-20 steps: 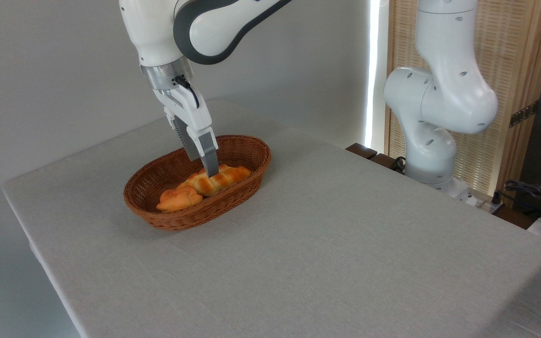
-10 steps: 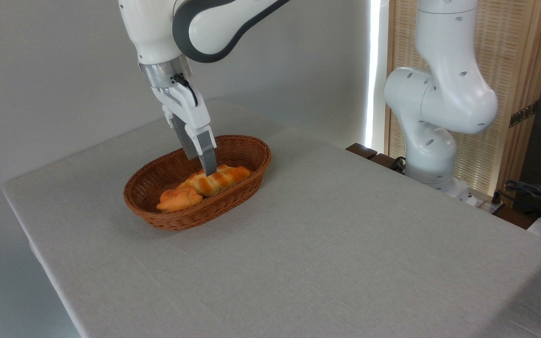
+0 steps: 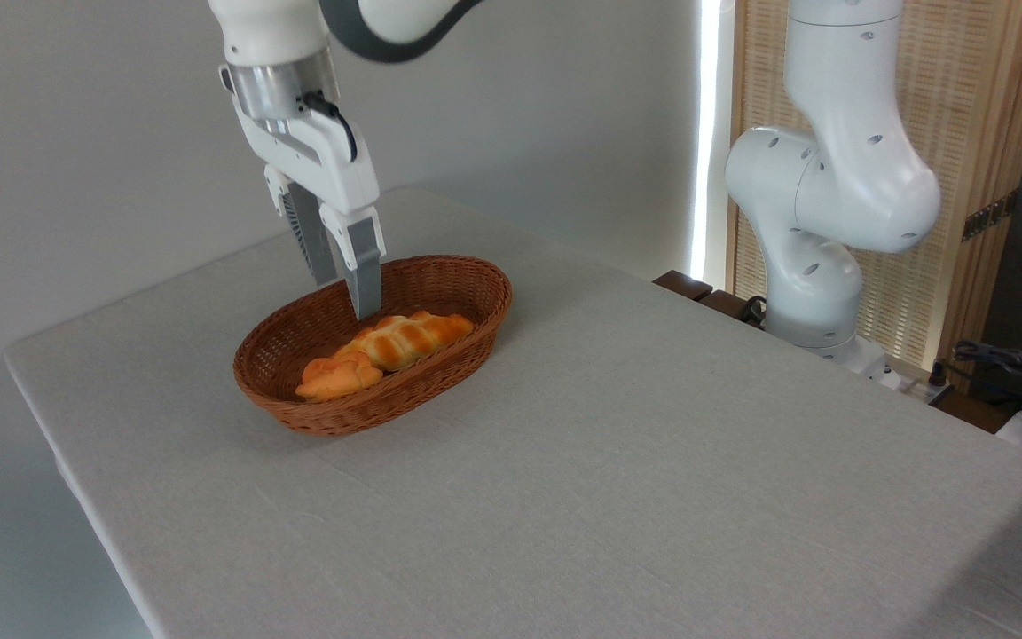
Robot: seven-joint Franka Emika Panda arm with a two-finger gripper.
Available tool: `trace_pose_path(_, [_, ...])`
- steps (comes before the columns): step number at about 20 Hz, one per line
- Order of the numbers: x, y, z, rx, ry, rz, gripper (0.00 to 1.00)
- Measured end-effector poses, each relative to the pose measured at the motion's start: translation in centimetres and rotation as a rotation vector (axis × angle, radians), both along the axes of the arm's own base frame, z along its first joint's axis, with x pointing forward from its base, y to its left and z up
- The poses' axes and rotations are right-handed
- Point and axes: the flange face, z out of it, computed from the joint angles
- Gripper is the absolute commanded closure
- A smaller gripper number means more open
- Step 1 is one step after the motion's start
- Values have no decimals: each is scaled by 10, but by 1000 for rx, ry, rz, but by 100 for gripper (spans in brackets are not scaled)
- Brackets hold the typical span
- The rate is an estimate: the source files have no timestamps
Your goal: Put bread into the basket
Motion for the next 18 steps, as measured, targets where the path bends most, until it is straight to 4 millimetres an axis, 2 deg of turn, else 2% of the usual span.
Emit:
trace_pose_path(7, [15,62,42,-3,-7,-59,0])
trace_pose_path(11, [24,115,63,-6,-33,-75,0])
trace_pose_path(12, [25,123,66,-6,-39,-71,0])
trace_pose_path(15, [29,166,74,-6,-49,-51,0])
trace_pose_path(16, [29,175,74,-5,-46,-47,0])
trace_pose_path(18, [28,180,76,-5,-39,-44,0])
